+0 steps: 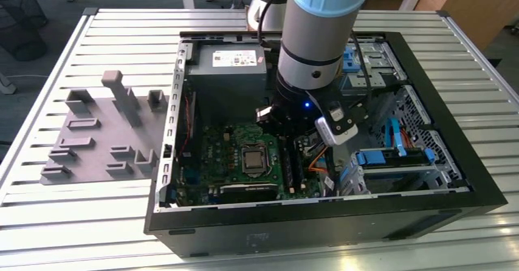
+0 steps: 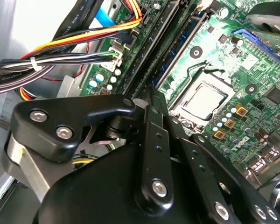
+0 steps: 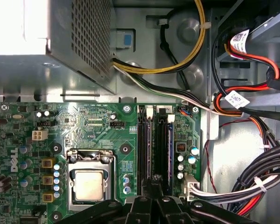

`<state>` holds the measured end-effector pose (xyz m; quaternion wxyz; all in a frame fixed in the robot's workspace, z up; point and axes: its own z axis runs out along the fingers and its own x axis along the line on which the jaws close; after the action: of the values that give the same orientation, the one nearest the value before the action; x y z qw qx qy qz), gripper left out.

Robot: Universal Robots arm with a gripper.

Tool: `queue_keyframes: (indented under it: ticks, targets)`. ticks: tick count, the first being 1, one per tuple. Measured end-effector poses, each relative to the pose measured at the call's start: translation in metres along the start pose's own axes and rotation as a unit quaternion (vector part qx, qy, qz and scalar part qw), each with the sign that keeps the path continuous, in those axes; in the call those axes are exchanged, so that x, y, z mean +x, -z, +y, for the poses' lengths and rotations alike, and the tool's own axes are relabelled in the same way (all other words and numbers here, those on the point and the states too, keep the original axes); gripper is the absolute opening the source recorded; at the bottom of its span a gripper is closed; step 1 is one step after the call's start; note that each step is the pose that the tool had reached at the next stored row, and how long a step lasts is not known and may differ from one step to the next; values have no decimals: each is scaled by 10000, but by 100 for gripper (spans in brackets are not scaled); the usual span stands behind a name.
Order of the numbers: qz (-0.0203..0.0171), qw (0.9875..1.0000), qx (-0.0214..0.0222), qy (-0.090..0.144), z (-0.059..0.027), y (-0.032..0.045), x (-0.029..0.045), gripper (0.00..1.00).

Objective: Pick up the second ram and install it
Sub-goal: 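Press down the second ram until it locks into place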

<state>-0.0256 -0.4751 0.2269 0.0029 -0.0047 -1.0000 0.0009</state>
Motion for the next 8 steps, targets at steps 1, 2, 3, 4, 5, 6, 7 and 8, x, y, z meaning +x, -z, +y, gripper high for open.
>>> queue_keyframes:
  ticks: [1,2,3,4,5,6,7,8]
  targets:
    - [0,10000,-1,0,0,-7,-1,11]
    - [0,10000,-1,0,0,-17,-2,11]
    - [0,10000,-1,0,0,-27,-2,11]
    - [0,10000,-1,0,0,-35,-2,11]
    - [0,10000,-1,0,0,-42,-3,11]
    - [0,10000,-1,0,0,-49,-3,11]
    - [0,10000,-1,0,0,-56,-3,11]
    - [1,10000,1,0,0,-62,-3,11]
